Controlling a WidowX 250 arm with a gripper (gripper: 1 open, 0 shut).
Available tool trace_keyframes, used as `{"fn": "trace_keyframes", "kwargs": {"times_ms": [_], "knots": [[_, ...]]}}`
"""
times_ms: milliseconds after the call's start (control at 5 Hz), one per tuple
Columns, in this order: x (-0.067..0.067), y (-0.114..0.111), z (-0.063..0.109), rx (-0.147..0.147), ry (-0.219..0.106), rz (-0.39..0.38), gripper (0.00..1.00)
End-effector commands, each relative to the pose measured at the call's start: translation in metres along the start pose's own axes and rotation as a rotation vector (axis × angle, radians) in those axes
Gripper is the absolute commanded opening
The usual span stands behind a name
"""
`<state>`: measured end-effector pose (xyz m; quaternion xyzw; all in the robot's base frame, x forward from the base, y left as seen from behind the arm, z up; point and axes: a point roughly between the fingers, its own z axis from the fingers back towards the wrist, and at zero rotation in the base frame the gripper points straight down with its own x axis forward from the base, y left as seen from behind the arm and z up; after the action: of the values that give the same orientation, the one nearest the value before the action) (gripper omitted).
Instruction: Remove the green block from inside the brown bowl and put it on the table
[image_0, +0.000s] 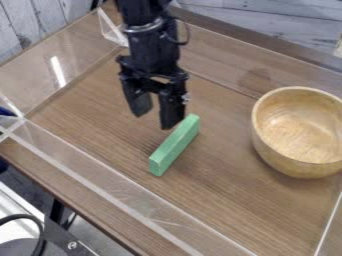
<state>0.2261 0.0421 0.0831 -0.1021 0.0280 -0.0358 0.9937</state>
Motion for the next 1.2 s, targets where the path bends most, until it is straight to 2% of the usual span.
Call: {"fn": "trace_keyframes", "kwargs": {"times_ms": [0, 200, 400, 600, 800, 1000], "knots": [[0.004, -0.004, 0.017, -0.021, -0.107, 0.141, 1.0], [0.003, -0.012, 0.02, -0.05, -0.114, 0.145, 1.0], [0.008, -0.009, 0.016, 0.045, -0.119, 0.155, 1.0], [0.014, -0.006, 0.007, 0.102, -0.111, 0.149, 1.0], [0.017, -0.013, 0.003, 0.107, -0.101, 0.123, 0.0], [0.018, -0.014, 0.007, 0.106, -0.095, 0.115, 0.0]]}}
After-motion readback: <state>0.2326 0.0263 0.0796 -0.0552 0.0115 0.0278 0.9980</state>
